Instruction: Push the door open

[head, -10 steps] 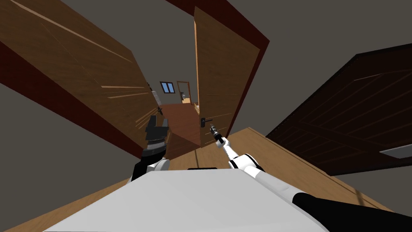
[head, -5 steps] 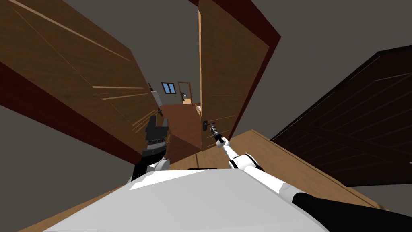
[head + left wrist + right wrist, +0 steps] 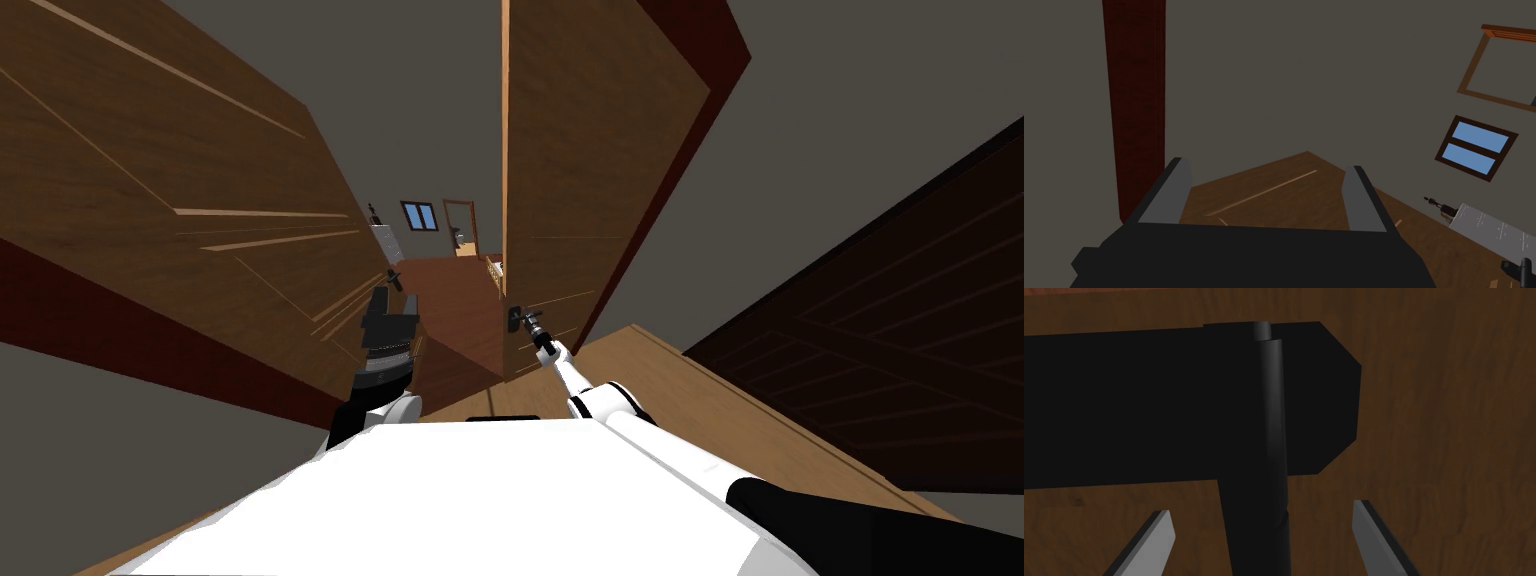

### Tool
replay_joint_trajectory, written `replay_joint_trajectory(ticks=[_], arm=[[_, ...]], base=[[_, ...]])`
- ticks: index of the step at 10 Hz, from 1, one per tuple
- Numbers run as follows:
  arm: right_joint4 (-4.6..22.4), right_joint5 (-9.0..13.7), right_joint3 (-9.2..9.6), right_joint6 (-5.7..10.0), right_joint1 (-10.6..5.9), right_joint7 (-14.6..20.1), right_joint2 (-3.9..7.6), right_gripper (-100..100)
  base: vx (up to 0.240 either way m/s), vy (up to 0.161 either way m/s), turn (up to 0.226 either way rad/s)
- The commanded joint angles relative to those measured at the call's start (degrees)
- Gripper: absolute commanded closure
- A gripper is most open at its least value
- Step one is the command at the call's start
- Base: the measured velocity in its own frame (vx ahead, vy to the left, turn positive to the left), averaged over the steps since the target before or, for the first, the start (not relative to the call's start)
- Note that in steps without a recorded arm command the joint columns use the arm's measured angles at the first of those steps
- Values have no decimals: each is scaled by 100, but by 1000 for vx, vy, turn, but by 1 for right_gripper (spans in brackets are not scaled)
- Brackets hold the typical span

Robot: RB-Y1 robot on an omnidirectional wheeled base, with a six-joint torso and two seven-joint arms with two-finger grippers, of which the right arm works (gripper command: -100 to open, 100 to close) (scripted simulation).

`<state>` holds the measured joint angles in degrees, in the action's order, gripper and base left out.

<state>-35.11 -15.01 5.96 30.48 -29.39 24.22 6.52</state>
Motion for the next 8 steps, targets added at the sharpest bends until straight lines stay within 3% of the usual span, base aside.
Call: replay_joint_trajectory(ticks=[1,6,8], arm=[[0,-1,1,1,2,3,1,100],[0,-1,1,1,2,3,1,100],[-5,46,-98,-17,-8,-64,31,100]], base=[[-11,-4,-2],[-7,-3,4],[123,79,-33]])
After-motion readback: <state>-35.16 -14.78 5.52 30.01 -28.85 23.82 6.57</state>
